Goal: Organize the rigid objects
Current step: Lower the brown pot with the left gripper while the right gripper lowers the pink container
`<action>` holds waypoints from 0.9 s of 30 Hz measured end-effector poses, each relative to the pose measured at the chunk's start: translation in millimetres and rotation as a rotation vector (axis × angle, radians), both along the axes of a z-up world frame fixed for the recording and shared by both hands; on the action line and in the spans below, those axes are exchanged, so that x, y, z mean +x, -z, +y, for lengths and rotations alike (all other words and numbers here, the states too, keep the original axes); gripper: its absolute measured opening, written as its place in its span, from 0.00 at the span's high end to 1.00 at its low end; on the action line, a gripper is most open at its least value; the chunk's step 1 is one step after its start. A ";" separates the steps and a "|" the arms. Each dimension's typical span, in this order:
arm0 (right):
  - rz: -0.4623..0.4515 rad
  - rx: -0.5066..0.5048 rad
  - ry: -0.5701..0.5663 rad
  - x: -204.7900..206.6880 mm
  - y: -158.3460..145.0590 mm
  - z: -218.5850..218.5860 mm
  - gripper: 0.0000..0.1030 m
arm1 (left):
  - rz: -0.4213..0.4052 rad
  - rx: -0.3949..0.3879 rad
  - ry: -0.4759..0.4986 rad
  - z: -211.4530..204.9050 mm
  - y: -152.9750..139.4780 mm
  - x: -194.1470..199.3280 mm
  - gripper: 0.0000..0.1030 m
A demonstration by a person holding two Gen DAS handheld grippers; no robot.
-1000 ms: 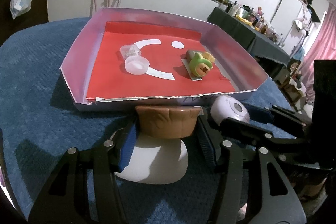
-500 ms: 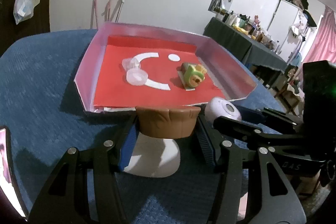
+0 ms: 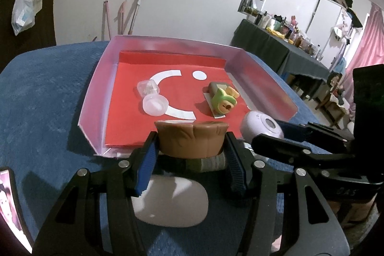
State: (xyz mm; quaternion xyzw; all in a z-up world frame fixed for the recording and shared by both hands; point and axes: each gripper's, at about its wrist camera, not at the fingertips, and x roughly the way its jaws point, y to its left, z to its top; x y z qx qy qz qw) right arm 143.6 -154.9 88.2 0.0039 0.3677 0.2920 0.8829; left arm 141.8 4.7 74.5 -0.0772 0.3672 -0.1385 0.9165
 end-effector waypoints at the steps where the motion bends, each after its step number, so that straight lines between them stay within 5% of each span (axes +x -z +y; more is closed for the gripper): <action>1: 0.004 -0.001 0.001 2.9 -0.5 0.0 0.50 | 0.004 0.003 0.000 0.0 0.5 2.4 0.49; 12: 0.140 -0.014 0.020 46.7 20.0 2.6 0.50 | 0.103 0.007 0.013 2.5 17.9 37.1 0.49; 27: 0.154 -0.086 0.042 75.3 39.6 8.6 0.50 | 0.144 0.016 0.004 3.0 36.5 68.6 0.49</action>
